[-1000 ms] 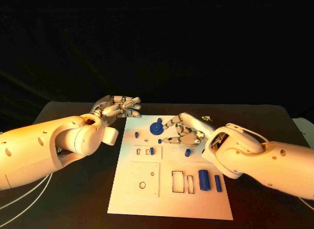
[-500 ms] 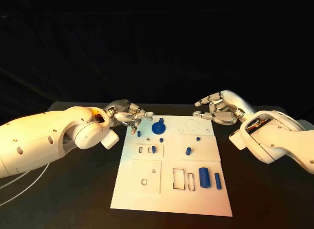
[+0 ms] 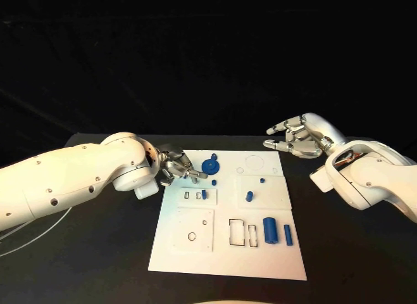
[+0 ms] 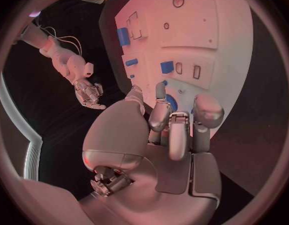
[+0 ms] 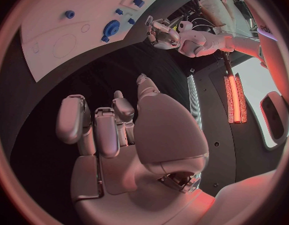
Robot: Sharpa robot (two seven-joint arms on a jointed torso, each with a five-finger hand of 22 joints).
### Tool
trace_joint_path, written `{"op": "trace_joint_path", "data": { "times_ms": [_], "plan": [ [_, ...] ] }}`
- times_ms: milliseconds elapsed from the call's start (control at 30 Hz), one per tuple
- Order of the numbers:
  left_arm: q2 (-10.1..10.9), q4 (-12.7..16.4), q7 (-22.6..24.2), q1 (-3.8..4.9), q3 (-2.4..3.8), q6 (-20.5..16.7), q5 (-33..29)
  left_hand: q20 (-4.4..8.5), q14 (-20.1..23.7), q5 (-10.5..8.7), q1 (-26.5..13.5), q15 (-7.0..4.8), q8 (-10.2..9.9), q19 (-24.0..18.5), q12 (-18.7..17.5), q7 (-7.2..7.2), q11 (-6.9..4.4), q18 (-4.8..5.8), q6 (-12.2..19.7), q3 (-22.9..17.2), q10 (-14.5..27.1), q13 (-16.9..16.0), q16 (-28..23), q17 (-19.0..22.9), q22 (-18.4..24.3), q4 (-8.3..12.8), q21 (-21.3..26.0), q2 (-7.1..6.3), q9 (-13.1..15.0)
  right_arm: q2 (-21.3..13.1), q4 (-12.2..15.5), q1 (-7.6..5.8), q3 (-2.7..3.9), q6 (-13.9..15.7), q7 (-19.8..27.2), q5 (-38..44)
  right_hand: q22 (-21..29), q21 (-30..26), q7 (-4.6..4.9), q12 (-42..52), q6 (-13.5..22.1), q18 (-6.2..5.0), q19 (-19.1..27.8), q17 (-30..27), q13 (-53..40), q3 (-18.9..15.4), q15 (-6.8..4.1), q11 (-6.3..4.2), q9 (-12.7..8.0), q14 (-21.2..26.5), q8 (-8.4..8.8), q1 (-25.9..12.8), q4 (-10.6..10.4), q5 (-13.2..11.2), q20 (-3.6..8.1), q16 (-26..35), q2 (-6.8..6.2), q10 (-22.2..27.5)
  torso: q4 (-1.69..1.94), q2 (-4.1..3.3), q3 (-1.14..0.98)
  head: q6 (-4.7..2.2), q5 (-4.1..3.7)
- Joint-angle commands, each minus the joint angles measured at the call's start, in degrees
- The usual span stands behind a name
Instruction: Assemble the parts on the task board
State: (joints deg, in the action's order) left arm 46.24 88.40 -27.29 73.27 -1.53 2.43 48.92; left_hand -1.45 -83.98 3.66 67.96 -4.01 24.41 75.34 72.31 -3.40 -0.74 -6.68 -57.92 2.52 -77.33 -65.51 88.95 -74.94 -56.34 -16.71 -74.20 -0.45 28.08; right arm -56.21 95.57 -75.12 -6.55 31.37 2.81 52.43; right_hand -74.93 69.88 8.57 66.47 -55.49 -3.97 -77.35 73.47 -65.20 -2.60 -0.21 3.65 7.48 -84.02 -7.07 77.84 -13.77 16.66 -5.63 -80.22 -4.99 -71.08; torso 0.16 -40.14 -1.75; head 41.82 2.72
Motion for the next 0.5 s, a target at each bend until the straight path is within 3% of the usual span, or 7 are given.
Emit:
{"op": "trace_joint_path", "data": {
  "times_ms": [33,233,500],
  "plan": [
    [-0.8,-0.3,-6.5,0.26,-0.29,5.4,4.5,0.13,-5.3,-0.24,0.1,-0.08,0.8,1.5,-1.5,-0.27,0.23,0.6,1.7,0.6,1.6,1.8,-0.2,-12.4,-1.1,0.0,-0.4,0.58,1.6,-0.1,-0.2,-0.01,-0.03,-0.5,-0.7,0.2,0.0,-0.4,-0.2,-0.3,-0.1,-1.12,0.4,-0.3,0.2,-0.4,-0.41,-0.05,-0.1,-1.9,-0.3,0.1,0.0,0.4,-0.02,0.5,0.44,0.4,0.07,-0.07,-0.05,0.32,-0.1],
    [-2.5,-0.9,-7.8,0.4,-0.75,6.9,5.1,0.22,-5.3,-0.19,1.1,-0.13,2.0,4.4,-1.4,-0.29,0.23,1.51,2.8,0.9,1.8,1.8,-0.3,-12.4,-5.9,0.1,-2.8,1.24,3.4,-0.1,-0.5,0.01,-0.08,-0.7,-1.3,0.8,0.3,-0.8,-0.22,-0.5,0.0,-1.19,0.6,-0.7,0.5,-0.7,-0.45,-0.08,-0.1,-1.8,-0.4,0.0,-0.1,0.8,0.02,0.9,0.51,0.6,0.15,-0.03,-0.13,0.6,-0.13],
    [-4.0,-1.7,-8.5,0.44,-1.07,7.2,5.9,0.24,-5.3,-0.22,0.8,-0.12,2.3,4.9,-1.4,-0.31,0.25,1.65,3.1,1.3,1.8,1.8,-0.3,-12.4,-6.7,0.0,-3.2,1.12,4.0,-0.1,-0.7,0.02,-0.11,-0.9,-1.8,1.3,0.4,-1.0,-0.23,-0.6,0.0,-1.21,0.6,-1.0,0.5,-0.9,-0.47,-0.09,-0.1,-1.7,-0.48,0.0,-0.1,1.1,0.04,1.1,0.58,0.5,0.11,-0.13,-0.02,0.73,-0.11]
  ]
}}
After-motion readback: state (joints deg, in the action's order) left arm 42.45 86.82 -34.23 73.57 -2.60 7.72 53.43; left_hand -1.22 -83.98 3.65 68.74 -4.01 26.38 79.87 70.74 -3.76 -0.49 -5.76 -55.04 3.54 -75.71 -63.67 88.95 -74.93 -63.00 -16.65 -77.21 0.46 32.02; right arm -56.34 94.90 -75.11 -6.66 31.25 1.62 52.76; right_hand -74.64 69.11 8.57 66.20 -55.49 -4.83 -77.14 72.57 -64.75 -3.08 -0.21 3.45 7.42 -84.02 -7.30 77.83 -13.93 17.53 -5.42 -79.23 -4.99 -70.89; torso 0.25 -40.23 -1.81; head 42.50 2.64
